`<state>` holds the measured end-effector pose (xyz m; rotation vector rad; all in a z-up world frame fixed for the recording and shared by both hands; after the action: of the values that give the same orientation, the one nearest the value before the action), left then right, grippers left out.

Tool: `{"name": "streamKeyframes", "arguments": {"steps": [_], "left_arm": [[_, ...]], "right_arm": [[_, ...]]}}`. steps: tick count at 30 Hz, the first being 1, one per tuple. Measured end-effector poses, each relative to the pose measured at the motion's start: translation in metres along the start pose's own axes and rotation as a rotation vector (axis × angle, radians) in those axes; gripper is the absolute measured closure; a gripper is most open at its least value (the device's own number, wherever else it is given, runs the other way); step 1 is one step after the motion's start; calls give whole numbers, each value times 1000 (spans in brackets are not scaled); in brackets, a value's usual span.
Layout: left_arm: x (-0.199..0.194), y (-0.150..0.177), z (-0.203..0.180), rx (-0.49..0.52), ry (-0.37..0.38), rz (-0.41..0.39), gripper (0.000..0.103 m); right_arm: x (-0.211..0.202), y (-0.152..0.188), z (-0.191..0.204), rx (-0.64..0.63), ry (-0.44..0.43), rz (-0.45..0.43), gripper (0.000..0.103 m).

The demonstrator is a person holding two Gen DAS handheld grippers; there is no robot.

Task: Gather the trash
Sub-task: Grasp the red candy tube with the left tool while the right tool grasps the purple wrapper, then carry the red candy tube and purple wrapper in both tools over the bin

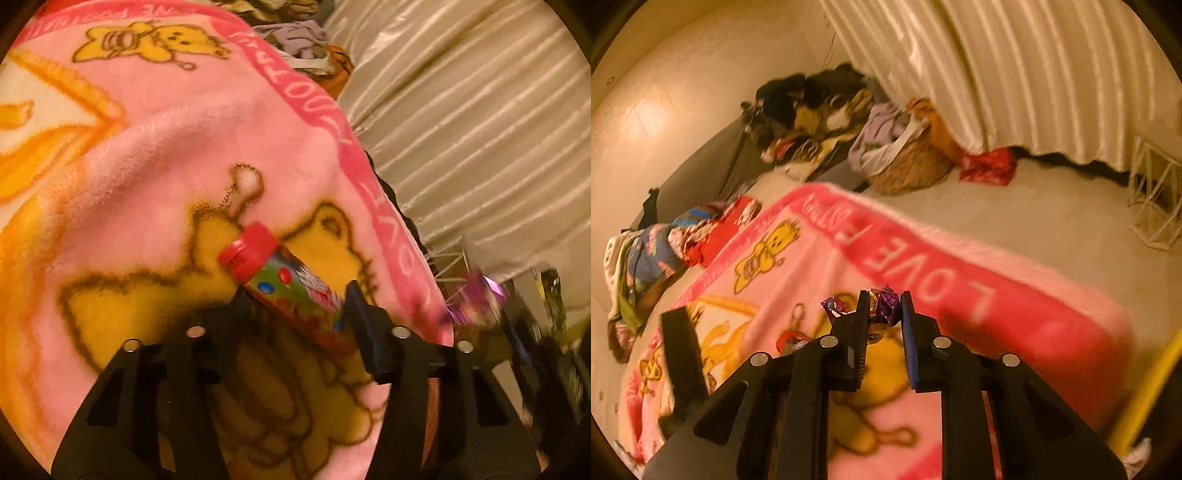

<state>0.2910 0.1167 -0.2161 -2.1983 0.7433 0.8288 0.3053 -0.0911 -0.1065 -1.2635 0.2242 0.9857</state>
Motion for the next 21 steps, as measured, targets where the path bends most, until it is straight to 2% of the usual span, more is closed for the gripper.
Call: {"name": "streamKeyframes", "arguments": {"steps": [3, 7, 14, 21], "left_arm": [[2, -2, -2, -17, 16, 7, 69], [-3, 4, -19, 36, 49, 12, 76], [-29, 40, -81, 250, 88, -25, 78], [-48, 76, -133, 394, 120, -35, 79]], "right_arm": [[-25, 10, -17, 5, 36, -33, 87], [-58, 26, -42, 24, 99, -77, 87], [-102, 38, -84, 100, 157, -123, 87], [-139, 55, -112, 138, 206, -154, 87]]}}
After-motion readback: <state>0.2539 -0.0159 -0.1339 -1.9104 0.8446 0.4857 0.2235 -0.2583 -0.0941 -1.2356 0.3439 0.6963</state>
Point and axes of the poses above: each gripper's, at about its wrist camera, not at the fingertips, and x roughly the way its jaws point, z to its left, y to its underside, the point moved 7 cm from there along x, roughly the way its jaws point, and after that the axes turned 3 degrees about z, right-handed, at the moved point
